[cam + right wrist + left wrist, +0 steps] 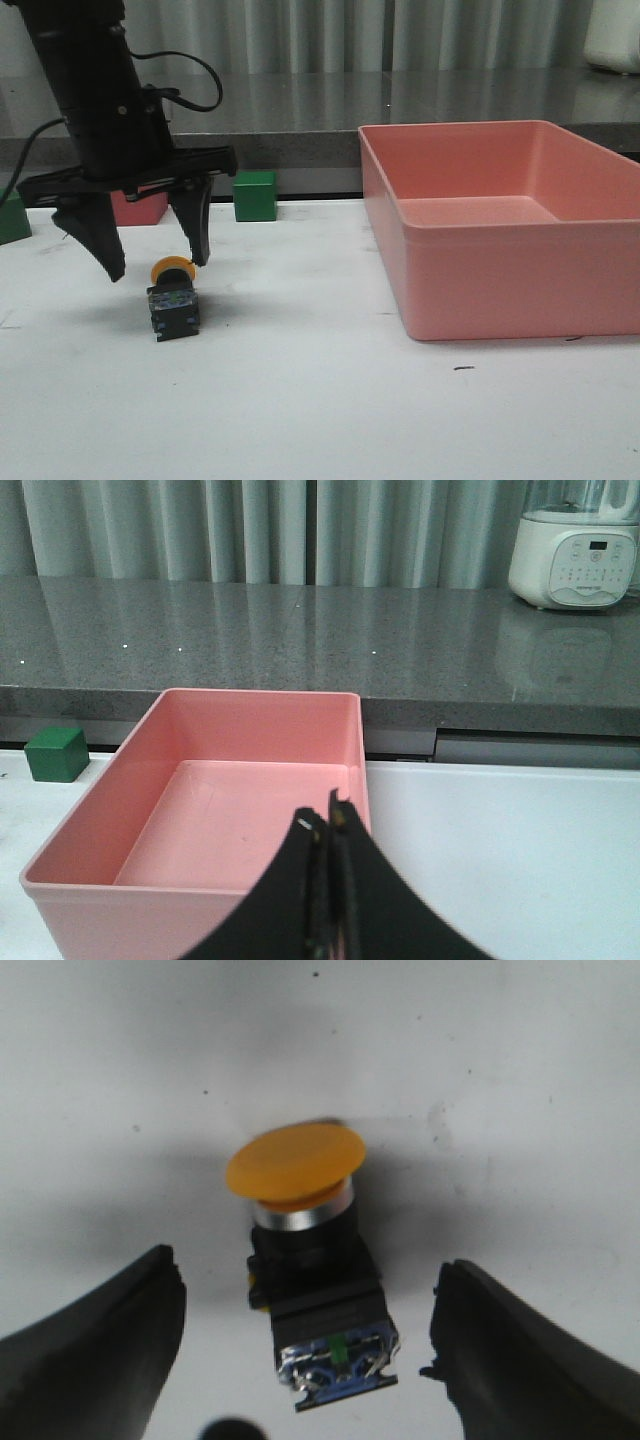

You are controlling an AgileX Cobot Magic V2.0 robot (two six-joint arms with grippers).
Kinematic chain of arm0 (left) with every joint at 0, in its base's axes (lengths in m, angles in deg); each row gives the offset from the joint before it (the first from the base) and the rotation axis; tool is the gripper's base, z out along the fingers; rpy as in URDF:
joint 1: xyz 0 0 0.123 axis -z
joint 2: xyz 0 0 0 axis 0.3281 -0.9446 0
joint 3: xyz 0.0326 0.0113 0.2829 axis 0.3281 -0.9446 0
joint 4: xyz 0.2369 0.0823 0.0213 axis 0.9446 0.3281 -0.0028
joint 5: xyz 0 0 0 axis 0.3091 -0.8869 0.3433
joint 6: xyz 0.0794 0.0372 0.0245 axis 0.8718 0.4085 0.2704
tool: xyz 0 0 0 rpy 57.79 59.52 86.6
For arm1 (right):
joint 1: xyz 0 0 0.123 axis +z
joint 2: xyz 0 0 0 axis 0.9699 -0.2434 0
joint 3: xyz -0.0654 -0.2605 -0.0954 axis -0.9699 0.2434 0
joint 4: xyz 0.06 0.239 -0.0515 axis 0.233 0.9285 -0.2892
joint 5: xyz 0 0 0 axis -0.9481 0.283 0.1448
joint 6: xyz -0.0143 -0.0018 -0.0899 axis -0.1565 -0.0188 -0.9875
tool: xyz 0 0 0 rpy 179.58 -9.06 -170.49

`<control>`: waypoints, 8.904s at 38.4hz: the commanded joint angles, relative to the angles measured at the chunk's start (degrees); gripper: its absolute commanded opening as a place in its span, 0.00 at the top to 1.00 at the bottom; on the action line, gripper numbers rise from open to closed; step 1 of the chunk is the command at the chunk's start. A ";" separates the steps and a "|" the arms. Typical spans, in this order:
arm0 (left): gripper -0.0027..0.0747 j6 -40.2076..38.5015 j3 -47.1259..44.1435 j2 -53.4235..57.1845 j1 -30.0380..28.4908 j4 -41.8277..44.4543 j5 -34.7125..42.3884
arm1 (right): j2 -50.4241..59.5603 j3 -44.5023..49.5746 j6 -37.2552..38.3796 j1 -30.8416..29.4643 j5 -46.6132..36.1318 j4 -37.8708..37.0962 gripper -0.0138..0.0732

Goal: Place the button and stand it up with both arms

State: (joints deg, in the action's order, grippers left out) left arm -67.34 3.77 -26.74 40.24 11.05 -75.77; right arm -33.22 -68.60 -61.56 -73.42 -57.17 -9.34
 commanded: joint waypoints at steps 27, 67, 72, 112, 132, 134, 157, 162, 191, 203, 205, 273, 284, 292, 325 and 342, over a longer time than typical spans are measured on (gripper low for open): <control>0.50 -0.97 4.15 -2.51 0.25 -2.47 -1.89 | -0.61 -1.50 -0.43 -0.27 -5.02 -0.71 0.92; 0.71 -5.50 -29.14 28.66 1.22 22.66 49.47 | -0.61 -1.50 -0.43 -0.27 -5.02 -0.71 0.92; 0.71 -5.40 -37.26 31.33 -0.99 24.40 62.80 | -0.61 -1.50 -0.43 -0.27 -5.02 -0.71 0.92; 0.71 19.24 -55.06 7.33 -4.72 23.59 124.17 | -0.60 -1.50 -0.43 -0.27 -4.96 -0.71 0.92; 0.71 23.42 -55.30 3.94 -4.72 23.34 126.05 | -0.60 -1.50 -0.43 -0.27 -4.96 -0.71 0.92; 0.71 23.52 -55.30 3.22 -4.72 23.34 126.24 | -0.60 -1.50 -0.43 -0.27 -4.96 -0.71 0.92; 0.30 23.52 -55.43 2.47 -4.72 23.84 127.82 | -0.60 -1.50 -0.43 -0.27 -4.96 -0.71 0.92; 0.27 23.52 -55.43 6.63 -4.72 23.84 122.74 | -0.60 -1.50 -0.43 -0.27 -4.96 -0.71 0.92; 0.57 9.59 -54.86 71.93 1.36 20.96 54.61 | -0.60 -1.50 -0.43 -0.27 -4.96 -0.71 0.92; 0.99 9.59 -54.86 88.99 1.36 19.62 42.93 | -0.60 -1.50 -0.43 -0.27 -4.96 -0.71 0.92; 0.99 9.59 -54.86 89.92 1.36 18.57 42.93 | -0.60 -1.50 -0.43 -0.27 -4.96 -0.71 0.92; 0.99 10.58 -86.66 117.52 -24.62 9.59 51.37 | -0.60 -1.50 -0.43 -0.27 -4.96 -0.71 0.92; 0.99 10.58 -88.41 117.52 -24.75 9.59 55.21 | -0.60 -1.50 -0.43 -0.27 -4.96 -0.71 0.92; 0.99 10.58 -88.41 117.52 -24.75 9.59 55.21 | -0.60 -1.50 -0.43 -0.27 -4.96 -0.71 0.92; 0.99 10.58 -88.41 117.52 -24.75 9.59 55.21 | -0.60 -0.17 -0.43 -0.27 -5.44 -0.71 0.92; 0.99 10.58 -88.41 117.52 -24.75 9.59 55.21 | 3.92 20.82 -0.43 0.88 -17.93 -0.71 0.92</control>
State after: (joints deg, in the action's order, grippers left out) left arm -56.62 -84.19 89.43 15.46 21.09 -25.40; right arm -29.78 -48.23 -61.56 -72.96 -68.67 -9.34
